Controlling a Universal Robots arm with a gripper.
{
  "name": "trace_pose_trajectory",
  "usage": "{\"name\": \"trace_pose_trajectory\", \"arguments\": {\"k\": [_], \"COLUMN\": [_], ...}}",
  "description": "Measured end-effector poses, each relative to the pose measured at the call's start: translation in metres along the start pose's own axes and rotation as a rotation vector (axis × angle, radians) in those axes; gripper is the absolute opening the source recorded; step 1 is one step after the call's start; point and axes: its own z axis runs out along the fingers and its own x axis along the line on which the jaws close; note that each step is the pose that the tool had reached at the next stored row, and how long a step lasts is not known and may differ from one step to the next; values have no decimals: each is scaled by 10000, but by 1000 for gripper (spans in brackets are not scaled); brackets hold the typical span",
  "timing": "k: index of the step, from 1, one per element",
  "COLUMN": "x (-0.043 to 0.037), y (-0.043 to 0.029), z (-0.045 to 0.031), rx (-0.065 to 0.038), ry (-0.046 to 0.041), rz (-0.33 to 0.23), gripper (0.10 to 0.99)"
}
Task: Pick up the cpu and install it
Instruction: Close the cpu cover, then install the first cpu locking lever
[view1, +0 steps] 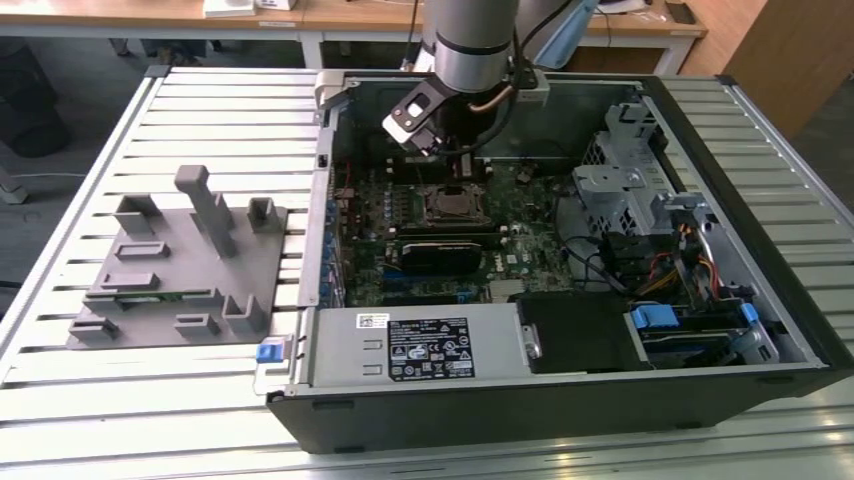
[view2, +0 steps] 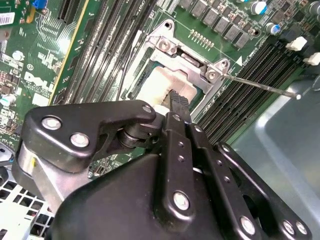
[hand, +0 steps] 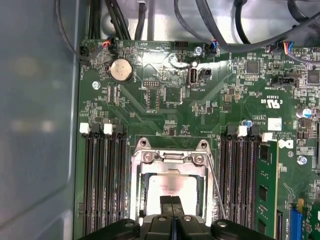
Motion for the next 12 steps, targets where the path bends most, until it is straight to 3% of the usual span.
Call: {"name": "trace_pose_trajectory", "arguments": {"k": [12], "x": [0], "y": [5], "z": [-15], "rx": [-1], "ry": [1], "rz": [-1], "gripper": [106]}}
